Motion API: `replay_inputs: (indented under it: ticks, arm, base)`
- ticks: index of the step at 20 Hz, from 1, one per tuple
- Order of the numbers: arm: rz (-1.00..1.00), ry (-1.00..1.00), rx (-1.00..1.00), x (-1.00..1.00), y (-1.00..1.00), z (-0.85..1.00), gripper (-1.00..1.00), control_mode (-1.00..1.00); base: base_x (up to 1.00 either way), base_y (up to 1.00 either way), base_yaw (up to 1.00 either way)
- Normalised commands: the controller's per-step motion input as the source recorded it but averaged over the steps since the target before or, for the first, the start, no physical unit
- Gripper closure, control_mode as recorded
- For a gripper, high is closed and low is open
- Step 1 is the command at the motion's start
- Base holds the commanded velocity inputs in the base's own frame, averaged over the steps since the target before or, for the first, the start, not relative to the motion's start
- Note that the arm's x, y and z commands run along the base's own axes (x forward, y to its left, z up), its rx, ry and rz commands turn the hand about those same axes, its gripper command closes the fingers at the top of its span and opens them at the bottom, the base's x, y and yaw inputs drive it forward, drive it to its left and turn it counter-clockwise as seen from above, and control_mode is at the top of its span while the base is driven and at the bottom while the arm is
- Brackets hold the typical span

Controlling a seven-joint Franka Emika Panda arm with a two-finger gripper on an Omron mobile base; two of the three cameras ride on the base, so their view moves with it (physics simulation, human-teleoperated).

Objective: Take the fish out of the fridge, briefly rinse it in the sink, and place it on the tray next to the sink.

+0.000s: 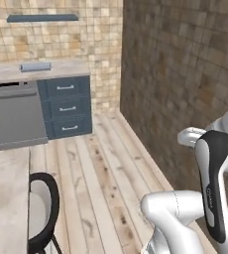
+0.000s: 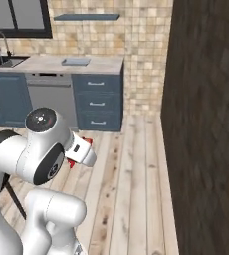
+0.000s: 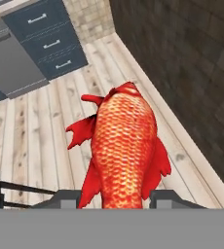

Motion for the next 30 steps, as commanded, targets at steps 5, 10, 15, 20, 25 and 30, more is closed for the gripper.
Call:
replay_inputs:
  ticks: [5, 10, 15, 20, 25, 30]
  arm:
    - [0.00, 0.00, 0.00, 0.00, 0.00, 0.00, 1.00, 1.00]
    - [0.00, 0.00, 0.00, 0.00, 0.00, 0.00, 1.00, 1.00]
    - [0.00, 0.00, 0.00, 0.00, 0.00, 0.00, 1.00, 1.00]
    - [0.00, 0.00, 0.00, 0.00, 0.00, 0.00, 1.00, 1.00]
    - [0.00, 0.00, 0.00, 0.00, 0.00, 0.00, 1.00, 1.00]
    - [0.00, 0.00, 0.00, 0.00, 0.00, 0.00, 1.00, 1.00]
  base:
    - [1.00, 0.01, 0.05]
    - [1.00, 0.00, 0.11]
    - [1.00, 0.01, 0.11]
    - [1.00, 0.00, 0.07]
    - [1.00, 0.06, 0.03]
    - [1.00, 0.68, 0.00]
